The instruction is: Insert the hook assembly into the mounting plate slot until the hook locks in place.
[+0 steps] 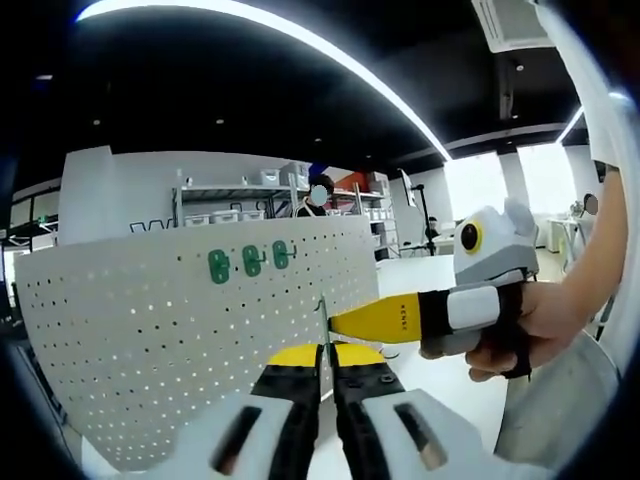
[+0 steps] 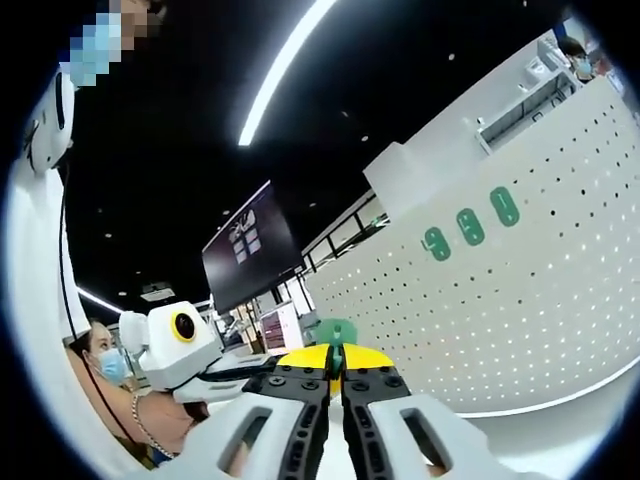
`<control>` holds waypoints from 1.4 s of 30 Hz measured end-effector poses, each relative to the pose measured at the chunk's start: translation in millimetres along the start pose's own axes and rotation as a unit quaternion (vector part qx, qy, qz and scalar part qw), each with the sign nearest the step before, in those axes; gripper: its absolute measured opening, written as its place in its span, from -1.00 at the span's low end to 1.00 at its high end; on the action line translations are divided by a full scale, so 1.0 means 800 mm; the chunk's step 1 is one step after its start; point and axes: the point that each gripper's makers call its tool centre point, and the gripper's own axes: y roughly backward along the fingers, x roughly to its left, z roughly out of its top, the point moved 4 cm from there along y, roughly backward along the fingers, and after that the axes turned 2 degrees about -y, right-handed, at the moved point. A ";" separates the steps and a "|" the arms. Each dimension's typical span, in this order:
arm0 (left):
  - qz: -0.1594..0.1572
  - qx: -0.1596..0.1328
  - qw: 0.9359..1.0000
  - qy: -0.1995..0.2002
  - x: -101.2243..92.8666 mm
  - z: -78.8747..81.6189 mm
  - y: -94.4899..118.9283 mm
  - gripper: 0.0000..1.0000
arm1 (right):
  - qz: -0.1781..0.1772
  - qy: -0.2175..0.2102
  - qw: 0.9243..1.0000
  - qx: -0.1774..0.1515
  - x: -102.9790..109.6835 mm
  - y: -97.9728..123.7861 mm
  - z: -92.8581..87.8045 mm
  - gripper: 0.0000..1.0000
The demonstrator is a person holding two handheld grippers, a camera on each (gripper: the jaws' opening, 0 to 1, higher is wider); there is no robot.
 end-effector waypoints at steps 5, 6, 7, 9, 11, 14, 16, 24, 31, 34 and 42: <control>-0.001 0.005 1.000 0.010 0.000 -0.001 -0.003 -0.91 | -0.003 -0.007 1.000 0.003 -0.003 0.001 0.001 -1.00; -0.003 0.006 1.000 0.016 0.000 -0.001 -0.003 -0.89 | -0.003 -0.008 1.000 0.004 -0.003 0.001 0.001 -1.00; -0.002 0.009 1.000 0.020 0.001 -0.001 -0.003 -0.82 | -0.003 -0.006 1.000 0.007 -0.003 0.001 0.000 -1.00; 0.005 0.023 0.999 0.023 0.004 -0.006 -0.003 -0.63 | -0.004 -0.004 1.000 0.010 -0.004 0.002 -0.002 -1.00; 0.009 0.024 0.999 0.031 0.007 -0.007 -0.003 -0.40 | -0.005 -0.003 1.000 0.010 -0.004 0.002 -0.002 -1.00; 0.013 0.027 0.999 0.034 0.010 -0.010 -0.003 -0.13 | -0.004 -0.002 1.000 0.011 -0.004 0.002 -0.002 -1.00; 0.016 0.039 0.998 0.042 0.011 -0.016 -0.004 0.05 | -0.003 -0.003 1.000 0.011 -0.003 0.002 -0.002 -1.00; 0.026 0.042 0.998 0.046 0.013 -0.024 -0.003 0.42 | -0.006 -0.003 1.000 0.009 -0.004 0.002 -0.001 -1.00; 0.028 0.043 0.998 0.045 0.014 -0.025 -0.003 0.44 | -0.006 0.005 1.000 0.010 -0.003 0.001 -0.001 -1.00; 0.029 0.047 0.997 0.047 0.015 -0.026 -0.003 0.43 | -0.032 0.054 0.998 0.015 -0.009 0.004 0.004 -1.00; 0.028 0.050 0.997 0.048 0.012 -0.029 -0.003 0.43 | -0.093 0.187 0.977 0.050 -0.016 0.007 0.009 -0.99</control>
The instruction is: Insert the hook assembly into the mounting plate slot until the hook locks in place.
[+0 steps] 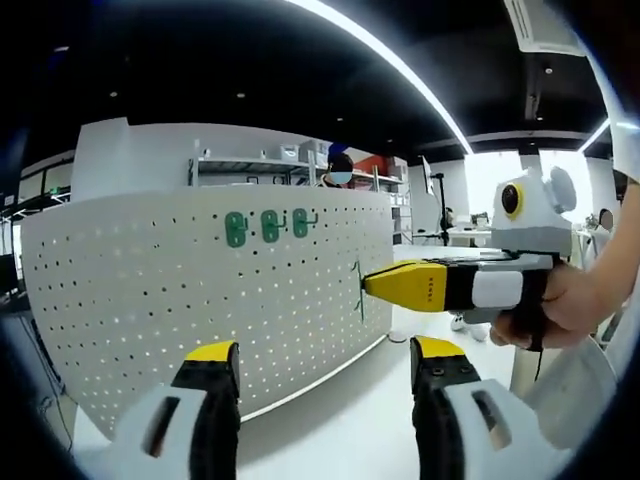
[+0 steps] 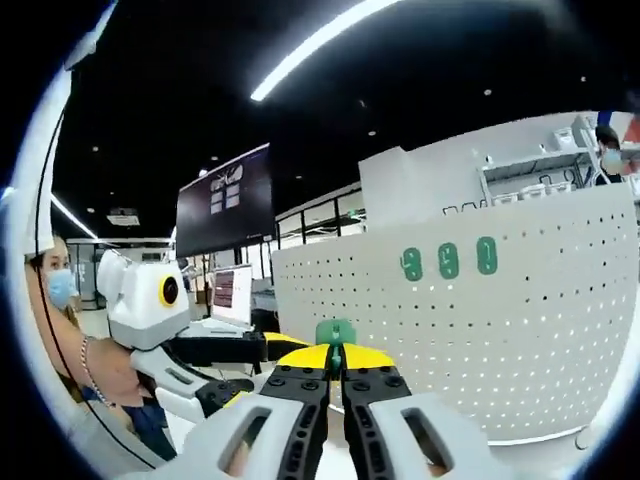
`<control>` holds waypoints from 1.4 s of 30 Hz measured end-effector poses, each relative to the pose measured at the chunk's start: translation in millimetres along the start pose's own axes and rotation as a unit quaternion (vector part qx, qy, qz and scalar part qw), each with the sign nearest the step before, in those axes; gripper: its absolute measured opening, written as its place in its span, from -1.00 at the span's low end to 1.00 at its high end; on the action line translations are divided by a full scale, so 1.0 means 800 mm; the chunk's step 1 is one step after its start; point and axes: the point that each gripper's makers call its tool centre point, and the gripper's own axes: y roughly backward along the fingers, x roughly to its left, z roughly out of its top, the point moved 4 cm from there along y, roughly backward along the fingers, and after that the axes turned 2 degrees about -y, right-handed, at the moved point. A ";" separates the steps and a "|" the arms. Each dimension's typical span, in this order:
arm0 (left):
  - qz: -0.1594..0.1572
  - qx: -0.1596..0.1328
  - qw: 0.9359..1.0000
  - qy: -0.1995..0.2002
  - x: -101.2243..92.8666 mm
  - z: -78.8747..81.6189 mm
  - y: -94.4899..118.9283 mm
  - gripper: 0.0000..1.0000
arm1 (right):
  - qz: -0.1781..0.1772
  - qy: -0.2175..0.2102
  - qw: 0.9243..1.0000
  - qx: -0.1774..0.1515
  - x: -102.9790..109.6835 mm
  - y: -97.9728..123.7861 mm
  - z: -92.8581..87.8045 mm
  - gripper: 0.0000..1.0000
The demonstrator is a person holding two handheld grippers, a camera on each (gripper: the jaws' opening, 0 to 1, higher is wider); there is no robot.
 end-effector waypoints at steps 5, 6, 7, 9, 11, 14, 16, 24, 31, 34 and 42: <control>0.000 -0.001 1.000 0.001 -0.001 0.001 -0.001 0.43 | 0.001 -0.003 1.000 -0.001 -0.002 -0.001 0.001 -0.99; 0.000 -0.001 1.000 0.001 -0.001 0.001 0.000 0.42 | 0.000 -0.003 1.000 -0.002 -0.002 -0.001 0.002 -0.99; -0.001 -0.001 1.000 0.001 -0.001 0.001 0.000 0.42 | -0.005 -0.001 1.000 -0.002 -0.005 -0.001 0.003 -0.99; 0.001 0.001 1.000 0.001 0.000 -0.001 0.000 0.42 | -0.010 -0.002 1.000 -0.002 -0.010 -0.002 0.005 -0.99; 0.001 0.002 1.000 0.002 0.002 -0.003 0.001 0.42 | -0.019 -0.002 1.000 -0.001 -0.018 -0.003 0.008 -0.99; 0.001 0.004 1.000 0.002 0.004 -0.005 0.003 0.42 | -0.030 -0.003 1.000 -0.001 -0.029 -0.004 0.012 -0.99; 0.002 0.005 1.000 0.003 0.005 -0.007 0.005 0.42 | -0.037 -0.006 0.999 0.000 -0.038 -0.005 0.015 -0.99; 0.008 0.006 1.000 0.005 0.011 -0.010 0.012 0.40 | -0.059 0.004 0.998 -0.004 -0.067 -0.009 0.028 -0.99; 0.008 0.008 1.000 0.007 0.013 -0.013 0.016 0.38 | -0.081 0.014 0.997 -0.003 -0.091 -0.014 0.039 -0.99; 0.010 0.010 1.000 0.010 0.015 -0.017 0.018 0.38 | -0.091 0.019 0.996 -0.009 -0.103 -0.015 0.051 -0.99; 0.010 0.015 1.000 0.010 0.015 -0.023 0.023 0.37 | -0.110 0.032 0.993 -0.011 -0.129 -0.022 0.066 -0.99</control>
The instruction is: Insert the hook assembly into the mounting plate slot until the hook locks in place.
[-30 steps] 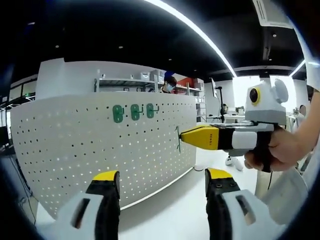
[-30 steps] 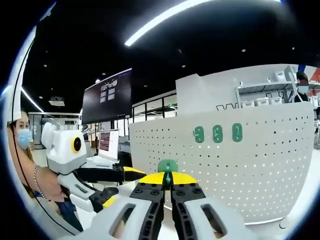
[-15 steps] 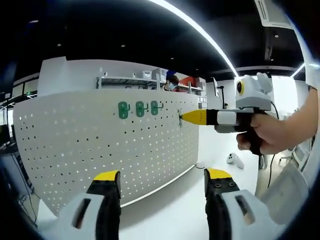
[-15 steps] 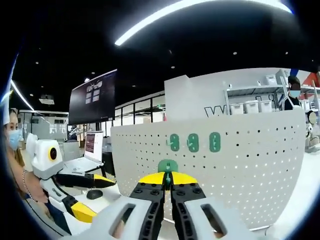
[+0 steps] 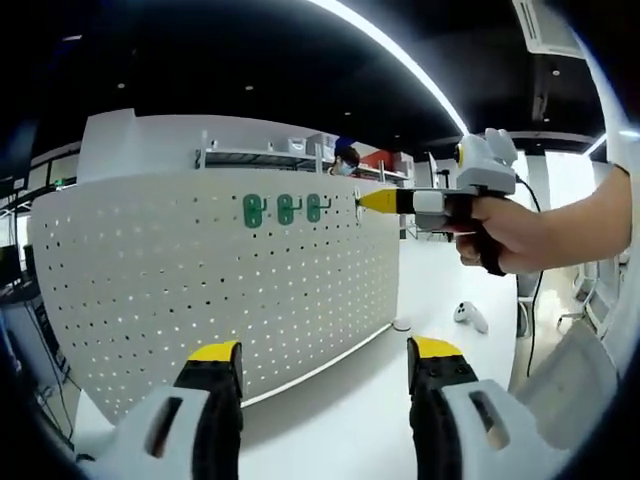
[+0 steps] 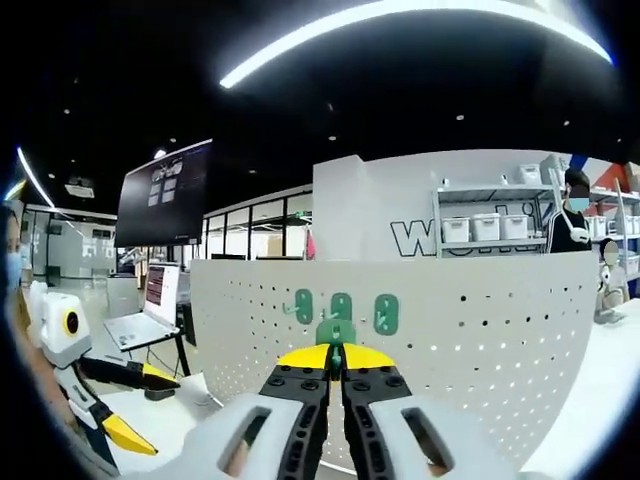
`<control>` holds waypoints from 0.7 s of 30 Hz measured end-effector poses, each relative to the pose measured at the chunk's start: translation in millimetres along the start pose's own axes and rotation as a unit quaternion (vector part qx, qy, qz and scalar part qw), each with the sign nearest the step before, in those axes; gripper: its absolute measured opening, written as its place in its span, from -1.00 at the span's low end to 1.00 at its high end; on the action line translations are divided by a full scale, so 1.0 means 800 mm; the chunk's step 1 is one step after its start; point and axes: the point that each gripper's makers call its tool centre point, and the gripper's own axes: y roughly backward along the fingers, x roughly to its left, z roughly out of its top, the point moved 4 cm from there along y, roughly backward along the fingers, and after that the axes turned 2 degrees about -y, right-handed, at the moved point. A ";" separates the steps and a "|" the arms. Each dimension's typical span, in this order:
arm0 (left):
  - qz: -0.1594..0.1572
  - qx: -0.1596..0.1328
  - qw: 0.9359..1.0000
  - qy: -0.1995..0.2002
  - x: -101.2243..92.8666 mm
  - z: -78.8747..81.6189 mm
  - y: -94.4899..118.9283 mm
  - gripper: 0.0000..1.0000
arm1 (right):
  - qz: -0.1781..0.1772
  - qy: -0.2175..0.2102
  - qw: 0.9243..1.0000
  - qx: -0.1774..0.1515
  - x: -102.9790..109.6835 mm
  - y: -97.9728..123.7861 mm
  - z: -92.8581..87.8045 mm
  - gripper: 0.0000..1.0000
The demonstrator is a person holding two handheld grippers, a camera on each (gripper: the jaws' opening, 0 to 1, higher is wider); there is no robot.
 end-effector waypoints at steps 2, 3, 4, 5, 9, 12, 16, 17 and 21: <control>0.002 0.001 1.000 0.001 0.002 -0.002 0.003 0.38 | -0.005 0.002 1.000 -0.001 -0.005 -0.002 0.003 -0.99; 0.002 0.000 1.000 0.001 0.002 -0.002 0.004 0.38 | -0.007 0.002 1.000 -0.002 -0.007 -0.004 0.003 -0.99; 0.004 0.000 1.000 0.002 0.003 -0.003 0.006 0.38 | -0.009 0.002 1.000 -0.002 -0.009 -0.005 0.004 -0.99; 0.005 0.001 1.000 0.002 0.004 -0.003 0.007 0.38 | -0.011 0.003 1.000 -0.003 -0.012 -0.006 0.005 -0.99; 0.009 0.001 1.000 0.004 0.008 -0.005 0.013 0.37 | -0.022 0.010 1.000 -0.005 -0.022 -0.012 0.009 -0.99; 0.011 0.001 1.000 0.004 0.009 -0.006 0.017 0.38 | -0.032 0.016 0.999 -0.007 -0.033 -0.015 0.011 -0.99; 0.017 0.001 1.000 0.006 0.011 -0.008 0.022 0.38 | -0.048 0.021 0.999 -0.012 -0.047 -0.018 0.016 -0.99; 0.018 0.001 1.000 0.007 0.012 -0.008 0.023 0.38 | -0.051 0.023 0.998 -0.015 -0.050 -0.018 0.017 -0.99; 0.021 0.000 1.000 0.008 0.013 -0.009 0.027 0.38 | -0.058 0.032 0.998 -0.015 -0.057 -0.021 0.019 -0.99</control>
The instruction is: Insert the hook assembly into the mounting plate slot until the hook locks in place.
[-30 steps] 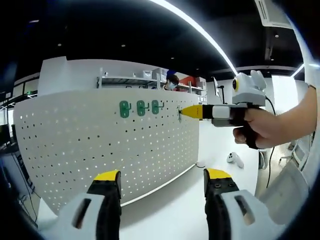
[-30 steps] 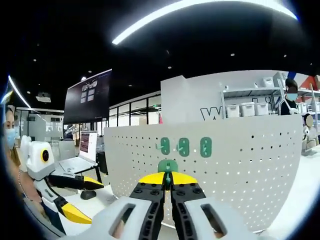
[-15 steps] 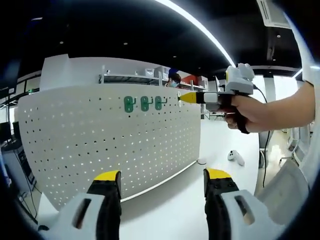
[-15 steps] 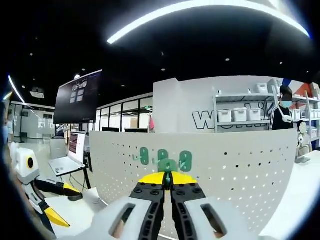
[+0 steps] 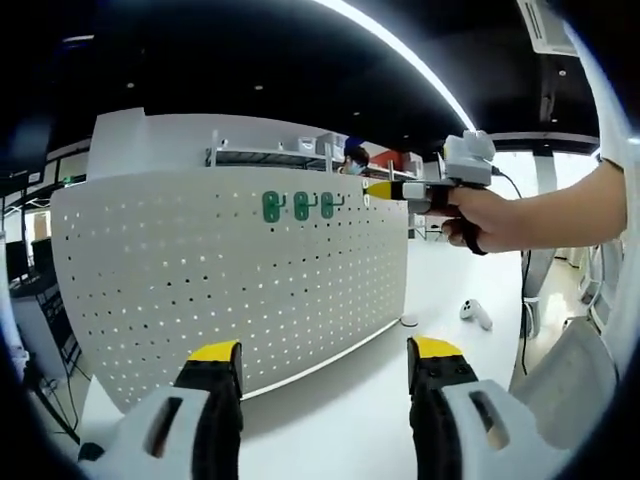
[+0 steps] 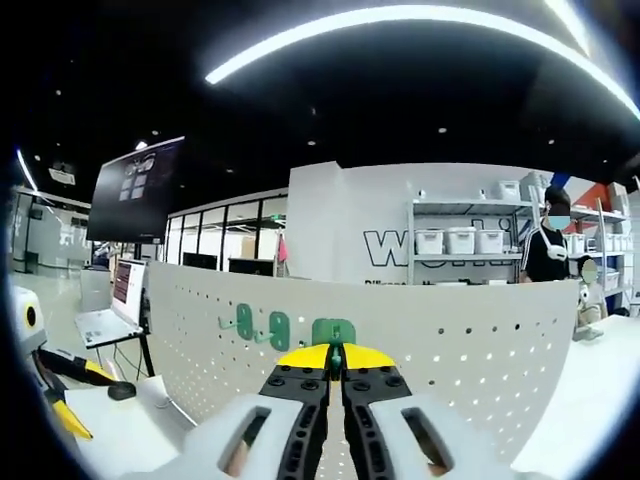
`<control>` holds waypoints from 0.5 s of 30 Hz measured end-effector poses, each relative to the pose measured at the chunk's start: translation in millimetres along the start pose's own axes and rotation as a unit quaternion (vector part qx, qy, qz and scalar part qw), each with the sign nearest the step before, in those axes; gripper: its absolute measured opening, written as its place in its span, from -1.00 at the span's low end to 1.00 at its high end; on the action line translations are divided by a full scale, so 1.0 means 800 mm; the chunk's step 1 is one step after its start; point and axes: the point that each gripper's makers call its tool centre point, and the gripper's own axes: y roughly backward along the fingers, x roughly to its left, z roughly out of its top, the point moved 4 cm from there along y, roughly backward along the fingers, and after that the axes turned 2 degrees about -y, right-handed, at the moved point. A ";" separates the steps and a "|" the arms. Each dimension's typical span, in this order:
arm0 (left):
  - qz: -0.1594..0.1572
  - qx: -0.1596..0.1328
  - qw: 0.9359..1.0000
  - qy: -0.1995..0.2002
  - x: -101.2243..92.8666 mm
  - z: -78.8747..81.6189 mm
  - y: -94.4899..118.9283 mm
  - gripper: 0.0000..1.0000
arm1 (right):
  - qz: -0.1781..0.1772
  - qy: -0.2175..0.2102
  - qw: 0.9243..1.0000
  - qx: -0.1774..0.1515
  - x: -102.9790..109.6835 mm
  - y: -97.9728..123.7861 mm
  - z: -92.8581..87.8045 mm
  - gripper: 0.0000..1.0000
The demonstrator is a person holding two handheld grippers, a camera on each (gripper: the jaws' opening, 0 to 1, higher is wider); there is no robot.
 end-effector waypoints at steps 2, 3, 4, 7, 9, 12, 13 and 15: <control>0.002 -0.001 1.000 -0.001 0.000 0.000 0.002 0.37 | -0.004 0.004 1.000 0.000 -0.004 -0.003 0.000 -0.99; 0.003 0.002 1.000 -0.001 0.000 -0.001 0.002 0.37 | -0.006 0.007 1.000 -0.001 -0.006 -0.004 -0.001 -0.99; 0.004 0.003 1.000 -0.002 0.000 -0.002 0.003 0.37 | -0.007 0.008 1.000 -0.001 -0.008 -0.006 -0.001 -0.99; 0.004 0.002 1.000 0.002 0.000 -0.002 0.005 0.38 | -0.013 0.015 1.000 -0.005 -0.012 -0.008 0.001 -0.99; 0.006 0.002 1.000 0.001 0.000 -0.002 0.007 0.38 | -0.016 0.016 1.000 -0.006 -0.014 -0.011 0.001 -0.99; 0.009 0.002 1.000 0.002 0.001 -0.002 0.009 0.38 | -0.019 0.022 1.000 -0.007 -0.017 -0.015 0.000 -0.99; 0.009 0.002 1.000 0.002 0.001 -0.002 0.009 0.38 | -0.020 0.024 0.999 -0.008 -0.018 -0.016 -0.001 -0.99; 0.010 0.001 1.000 0.003 0.001 -0.002 0.011 0.38 | -0.021 0.027 0.999 -0.010 -0.020 -0.018 -0.001 -0.99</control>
